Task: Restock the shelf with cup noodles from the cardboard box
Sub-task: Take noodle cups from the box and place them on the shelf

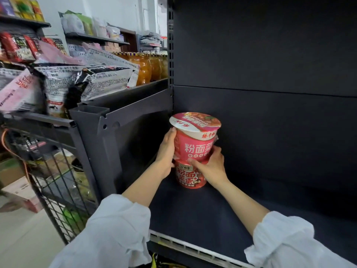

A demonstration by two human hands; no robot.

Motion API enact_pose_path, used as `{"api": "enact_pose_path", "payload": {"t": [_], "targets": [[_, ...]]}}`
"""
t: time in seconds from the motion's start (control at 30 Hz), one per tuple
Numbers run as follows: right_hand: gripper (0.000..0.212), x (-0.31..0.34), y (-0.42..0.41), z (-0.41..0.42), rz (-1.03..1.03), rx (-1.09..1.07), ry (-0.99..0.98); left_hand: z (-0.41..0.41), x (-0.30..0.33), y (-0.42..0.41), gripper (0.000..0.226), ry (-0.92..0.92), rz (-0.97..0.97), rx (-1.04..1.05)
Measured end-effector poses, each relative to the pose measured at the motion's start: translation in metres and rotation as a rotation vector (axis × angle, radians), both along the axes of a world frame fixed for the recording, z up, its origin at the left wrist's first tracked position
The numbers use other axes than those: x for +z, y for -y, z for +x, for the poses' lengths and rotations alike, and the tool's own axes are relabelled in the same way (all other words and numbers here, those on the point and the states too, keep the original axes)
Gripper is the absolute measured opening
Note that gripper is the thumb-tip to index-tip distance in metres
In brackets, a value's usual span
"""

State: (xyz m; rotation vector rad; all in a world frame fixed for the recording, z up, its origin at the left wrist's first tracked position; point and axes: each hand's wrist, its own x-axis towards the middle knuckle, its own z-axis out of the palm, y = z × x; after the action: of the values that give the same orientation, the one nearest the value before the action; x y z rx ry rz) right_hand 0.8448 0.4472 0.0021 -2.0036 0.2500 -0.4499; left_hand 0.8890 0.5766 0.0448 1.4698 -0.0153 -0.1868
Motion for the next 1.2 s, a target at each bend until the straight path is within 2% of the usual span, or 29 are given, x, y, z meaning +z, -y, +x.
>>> {"api": "enact_pose_path", "payload": {"t": [0.17,0.3,0.43,0.57,0.7,0.93,1.03,1.2], "targets": [[0.099,0.007,0.002,0.002,0.009,0.021,-0.075,-0.009,0.001,-0.001,0.056,0.035,0.006,0.004],[0.101,0.013,0.006,-0.007,0.023,0.070,-0.063,-0.020,-0.005,-0.002,0.048,0.108,0.106,0.138],[0.073,0.024,0.011,-0.032,-0.010,0.062,-0.062,-0.043,-0.002,0.001,0.045,0.181,0.292,0.247],[0.058,0.037,0.024,-0.072,0.033,0.079,-0.025,-0.088,0.012,0.016,0.044,0.362,0.467,0.180],[0.035,0.058,0.045,-0.134,-0.023,0.156,0.004,-0.146,0.027,0.037,0.030,0.524,0.608,0.054],[0.021,0.067,0.117,-0.286,-0.302,0.158,0.145,-0.291,0.024,0.101,0.016,0.755,0.630,0.071],[0.018,0.063,0.151,-0.355,-0.359,0.113,0.132,-0.352,0.017,0.132,0.014,0.810,0.680,0.006],[0.017,0.049,0.211,-0.473,-0.405,0.008,0.041,-0.454,0.000,0.197,0.011,0.782,0.628,-0.208]]}}
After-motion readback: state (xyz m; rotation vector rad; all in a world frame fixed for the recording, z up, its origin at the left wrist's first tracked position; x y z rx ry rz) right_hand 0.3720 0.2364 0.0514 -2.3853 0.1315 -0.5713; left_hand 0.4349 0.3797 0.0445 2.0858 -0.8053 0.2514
